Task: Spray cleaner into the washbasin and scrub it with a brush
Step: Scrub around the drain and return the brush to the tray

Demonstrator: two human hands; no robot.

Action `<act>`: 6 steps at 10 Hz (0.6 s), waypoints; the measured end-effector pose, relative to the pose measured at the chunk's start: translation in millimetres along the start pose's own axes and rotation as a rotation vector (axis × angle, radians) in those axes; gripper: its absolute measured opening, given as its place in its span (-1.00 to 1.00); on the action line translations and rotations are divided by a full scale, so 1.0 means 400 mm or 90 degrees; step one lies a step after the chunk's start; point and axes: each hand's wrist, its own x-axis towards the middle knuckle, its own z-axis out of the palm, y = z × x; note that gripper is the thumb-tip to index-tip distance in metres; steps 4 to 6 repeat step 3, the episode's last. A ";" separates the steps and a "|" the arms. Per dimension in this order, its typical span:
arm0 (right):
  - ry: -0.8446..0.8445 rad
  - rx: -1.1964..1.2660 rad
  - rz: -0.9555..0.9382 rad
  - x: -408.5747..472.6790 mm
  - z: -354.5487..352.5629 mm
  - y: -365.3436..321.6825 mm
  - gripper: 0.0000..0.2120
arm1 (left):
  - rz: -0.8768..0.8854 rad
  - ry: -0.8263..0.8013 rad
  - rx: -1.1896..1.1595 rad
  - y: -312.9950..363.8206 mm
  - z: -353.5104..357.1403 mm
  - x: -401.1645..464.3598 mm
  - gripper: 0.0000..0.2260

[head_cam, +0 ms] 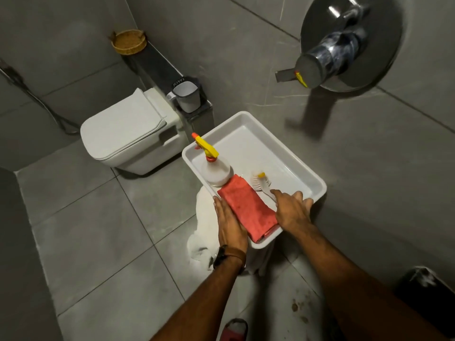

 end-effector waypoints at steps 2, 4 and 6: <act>0.090 0.071 0.029 -0.081 -0.045 0.000 -0.56 | -0.005 -0.014 0.013 0.038 -0.030 -0.018 -0.43; 0.143 0.128 0.047 -0.176 -0.078 0.007 -0.65 | 0.014 -0.001 0.009 0.092 -0.048 -0.063 -0.49; 0.143 0.128 0.047 -0.176 -0.078 0.007 -0.65 | 0.014 -0.001 0.009 0.092 -0.048 -0.063 -0.49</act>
